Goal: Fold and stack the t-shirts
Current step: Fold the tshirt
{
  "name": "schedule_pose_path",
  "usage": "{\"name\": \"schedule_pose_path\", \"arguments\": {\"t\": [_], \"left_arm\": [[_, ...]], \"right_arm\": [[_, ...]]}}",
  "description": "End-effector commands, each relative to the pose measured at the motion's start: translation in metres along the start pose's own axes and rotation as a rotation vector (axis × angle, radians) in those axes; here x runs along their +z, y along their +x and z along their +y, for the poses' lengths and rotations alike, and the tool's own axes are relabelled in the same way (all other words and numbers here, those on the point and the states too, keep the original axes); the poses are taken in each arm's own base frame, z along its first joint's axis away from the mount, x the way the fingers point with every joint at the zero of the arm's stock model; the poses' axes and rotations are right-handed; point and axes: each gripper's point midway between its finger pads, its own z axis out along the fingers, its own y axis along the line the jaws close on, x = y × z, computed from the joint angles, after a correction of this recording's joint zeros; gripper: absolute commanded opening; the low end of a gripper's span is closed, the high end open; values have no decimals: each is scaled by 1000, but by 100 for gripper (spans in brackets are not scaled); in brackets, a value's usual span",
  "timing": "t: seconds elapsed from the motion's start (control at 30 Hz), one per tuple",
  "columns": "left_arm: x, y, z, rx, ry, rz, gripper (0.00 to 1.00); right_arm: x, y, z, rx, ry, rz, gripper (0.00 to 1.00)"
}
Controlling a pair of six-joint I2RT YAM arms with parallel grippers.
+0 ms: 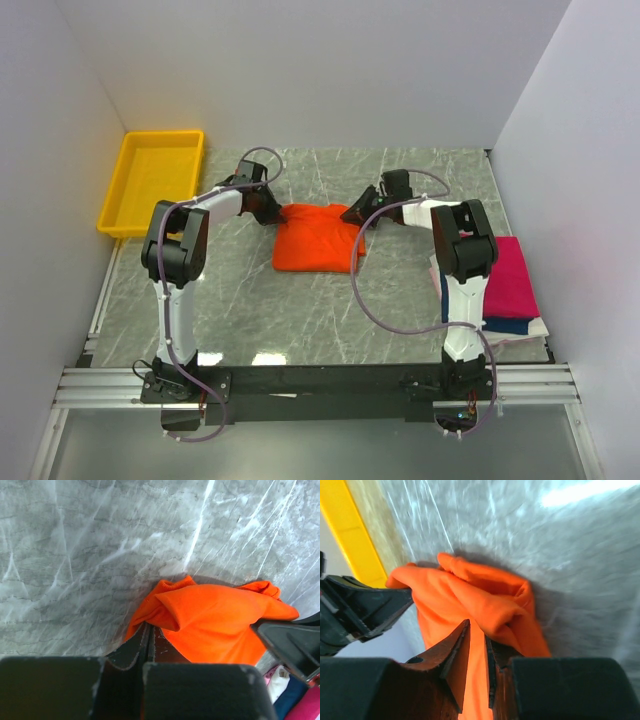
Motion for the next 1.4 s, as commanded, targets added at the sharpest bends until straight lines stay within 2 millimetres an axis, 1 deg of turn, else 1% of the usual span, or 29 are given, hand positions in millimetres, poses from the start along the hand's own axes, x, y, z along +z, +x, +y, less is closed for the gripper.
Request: {"name": "schedule_pose_path", "arguments": {"t": [0.0,0.03,0.07,0.1,0.13,0.17,0.2,0.23,0.27,0.3,0.37,0.4,0.43,0.47,0.5,0.57,0.6,0.67,0.7,0.77,0.8,0.83,0.87,0.9,0.97,1.1,1.3,1.33,1.37], "left_arm": [[4,0,14,1,-45,0,1],[1,-2,11,6,-35,-3,2],[-1,-4,8,14,-28,-7,2],[-3,-8,1,22,-12,-13,4],[-6,-10,-5,31,4,-11,5],[-8,-10,-7,44,7,-4,6],[-12,-15,-15,56,25,-13,10],[-16,-18,-21,66,40,-21,13],[-21,-20,-26,77,59,-27,16],[-26,-23,-31,82,69,-38,23],[-41,-31,-42,99,91,-76,28],[-46,-32,-44,98,90,-89,31],[-57,-34,-52,103,110,-105,32],[-62,-33,-55,104,118,-111,31],[-65,-28,-56,112,115,-107,32],[-75,-22,-65,131,125,-113,32],[-73,-8,-66,145,125,-88,31],[-78,7,-73,157,138,-77,31],[-74,28,-73,174,135,-47,31],[-76,44,-79,183,156,-37,31],[-70,67,-77,200,152,4,30],[-66,77,-76,204,151,24,29],[-63,86,-76,204,151,36,29],[-58,102,-73,218,146,64,28],[-49,122,-66,227,134,101,27],[-42,136,-58,239,115,123,26],[-36,138,-52,249,90,129,25],[-35,139,-51,252,85,133,25],[-33,139,-49,252,79,135,25]], "right_arm": [[-13,-13,-2,2,0,-43,25],[-16,-17,-2,-3,5,-57,26],[-23,-21,5,-21,0,-74,26],[-28,-21,6,-40,15,-74,27],[-33,-26,9,-54,14,-89,30],[-43,-32,20,-78,-4,-115,32],[-48,-30,18,-95,17,-114,34],[-54,-31,20,-109,23,-125,39],[-65,-37,28,-155,28,-158,42],[-69,-33,24,-160,53,-148,47],[-81,-32,28,-193,67,-163,51],[-84,-27,17,-206,99,-161,56],[-90,-27,18,-222,105,-173,59],[-91,-24,14,-229,118,-172,61],[-93,-20,4,-240,141,-164,65],[-94,-16,-3,-262,160,-155,68],[-93,-13,-9,-264,169,-146,71],[-88,-7,-16,-277,160,-120,75],[-84,-5,-16,-287,148,-110,76],[-76,-1,-22,-298,149,-86,77],[-72,-4,-21,-307,148,-89,78],[-64,0,-28,-300,159,-62,78],[-60,1,-28,-299,157,-48,78],[-56,2,-27,-298,147,-45,78],[-49,14,-29,-293,151,-29,78],[-41,34,-36,-281,224,-11,78],[-38,65,-45,-236,305,-8,78],[-39,68,-43,-231,304,-12,77],[-39,73,-47,-209,317,-11,77]]}}
